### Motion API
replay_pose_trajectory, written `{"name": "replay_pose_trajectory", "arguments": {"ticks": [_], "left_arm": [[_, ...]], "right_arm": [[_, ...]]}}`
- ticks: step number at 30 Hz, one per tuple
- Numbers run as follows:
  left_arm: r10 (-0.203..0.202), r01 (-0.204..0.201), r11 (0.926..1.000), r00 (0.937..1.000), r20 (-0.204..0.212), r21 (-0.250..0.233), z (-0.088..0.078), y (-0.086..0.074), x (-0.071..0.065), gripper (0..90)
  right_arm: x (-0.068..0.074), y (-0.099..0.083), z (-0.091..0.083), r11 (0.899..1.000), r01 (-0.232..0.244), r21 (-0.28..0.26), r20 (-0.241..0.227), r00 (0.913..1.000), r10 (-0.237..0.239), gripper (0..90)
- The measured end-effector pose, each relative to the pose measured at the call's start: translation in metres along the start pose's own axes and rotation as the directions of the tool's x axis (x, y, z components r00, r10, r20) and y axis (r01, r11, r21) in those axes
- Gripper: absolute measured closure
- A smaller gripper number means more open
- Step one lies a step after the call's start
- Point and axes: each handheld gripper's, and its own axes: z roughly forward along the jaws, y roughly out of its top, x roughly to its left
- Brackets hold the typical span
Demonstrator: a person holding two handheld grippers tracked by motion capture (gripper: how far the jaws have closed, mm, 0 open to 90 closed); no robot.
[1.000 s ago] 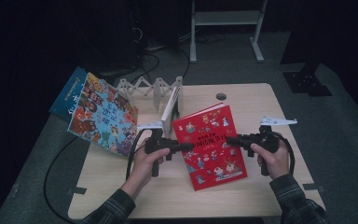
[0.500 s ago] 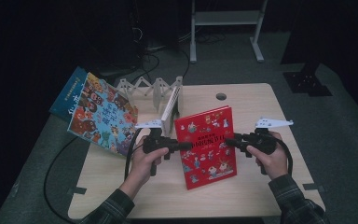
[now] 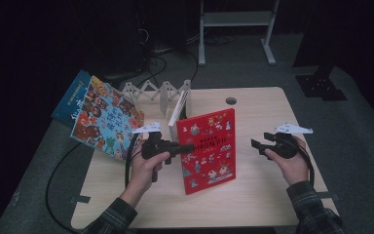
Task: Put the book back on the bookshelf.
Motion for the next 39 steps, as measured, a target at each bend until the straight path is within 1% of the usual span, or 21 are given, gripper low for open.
{"name": "replay_pose_trajectory", "arguments": {"ticks": [1,3,4,6,7,9,11,14,17,21,26,27,32,37,39], "left_arm": [[0.005,-0.005,1.0000,1.0000,-0.002,0.003,-0.002,0.001,0.000,79.3],[0.002,-0.002,1.0000,0.9999,-0.011,0.005,-0.006,0.002,-0.002,79.3],[0.006,-0.006,1.0000,0.9999,-0.014,0.007,-0.008,0.003,-0.003,79.3],[0.008,-0.008,1.0000,0.9997,-0.023,0.005,-0.012,0.003,-0.004,79.3],[0.003,-0.003,1.0000,0.9997,-0.026,-0.002,-0.015,0.003,-0.004,79.3],[0.004,-0.004,1.0000,0.9994,-0.034,-0.006,-0.020,0.004,-0.004,79.3],[0.003,-0.004,1.0000,0.9990,-0.044,-0.007,-0.027,0.004,-0.005,79.3],[0.002,-0.003,0.9999,0.9984,-0.056,-0.014,-0.036,0.006,-0.006,79.3],[0.001,-0.003,0.9996,0.9972,-0.074,-0.029,-0.045,0.007,-0.007,79.2],[-0.007,0.003,0.9991,0.9957,-0.092,-0.043,-0.056,0.008,-0.007,79.3],[-0.006,-0.001,0.9982,0.9920,-0.126,-0.061,-0.070,0.010,-0.007,79.3],[-0.009,0.000,0.9977,0.9917,-0.128,-0.068,-0.074,0.011,-0.007,79.3],[-0.015,0.002,0.9949,0.9912,-0.131,-0.101,-0.092,0.015,-0.006,79.4],[-0.018,-0.005,0.9889,0.9881,-0.153,-0.148,-0.116,0.021,-0.005,79.4],[-0.024,-0.004,0.9839,0.9874,-0.156,-0.178,-0.127,0.024,-0.005,79.4]], "right_arm": [[-0.007,-0.007,0.006,0.998,-0.018,0.055,0.028,0.9995,0.017,35.5],[-0.013,-0.014,0.012,0.996,-0.006,0.090,0.067,0.9978,0.000,33.9],[-0.016,-0.016,0.014,0.994,-0.007,0.108,0.082,0.9967,-0.001,33.7],[-0.022,-0.020,0.017,0.992,-0.010,0.124,0.108,0.9942,-0.003,32.2],[-0.025,-0.022,0.019,0.992,-0.015,0.126,0.122,0.9926,0.000,31.9],[-0.029,-0.024,0.021,0.991,-0.025,0.128,0.137,0.9906,0.008,30.7],[-0.031,-0.027,0.022,0.990,-0.033,0.136,0.153,0.9882,0.012,29.5],[-0.033,-0.030,0.025,0.988,-0.029,0.151,0.168,0.9858,0.003,28.5],[-0.035,-0.032,0.028,0.986,-0.037,0.165,0.190,0.9818,0.005,28.4],[-0.037,-0.034,0.031,0.982,-0.048,0.180,0.200,0.9798,0.011,28.4],[-0.038,-0.037,0.035,0.977,-0.037,0.209,0.199,0.9799,-0.006,27.5],[-0.038,-0.038,0.035,0.978,-0.044,0.206,0.197,0.9804,0.002,27.2],[-0.038,-0.039,0.035,0.979,-0.044,0.199,0.199,0.9800,0.004,26.9],[-0.038,-0.040,0.036,0.981,-0.043,0.190,0.200,0.9798,0.005,26.7],[-0.039,-0.040,0.036,0.982,-0.043,0.186,0.200,0.9797,0.005,26.6]]}}
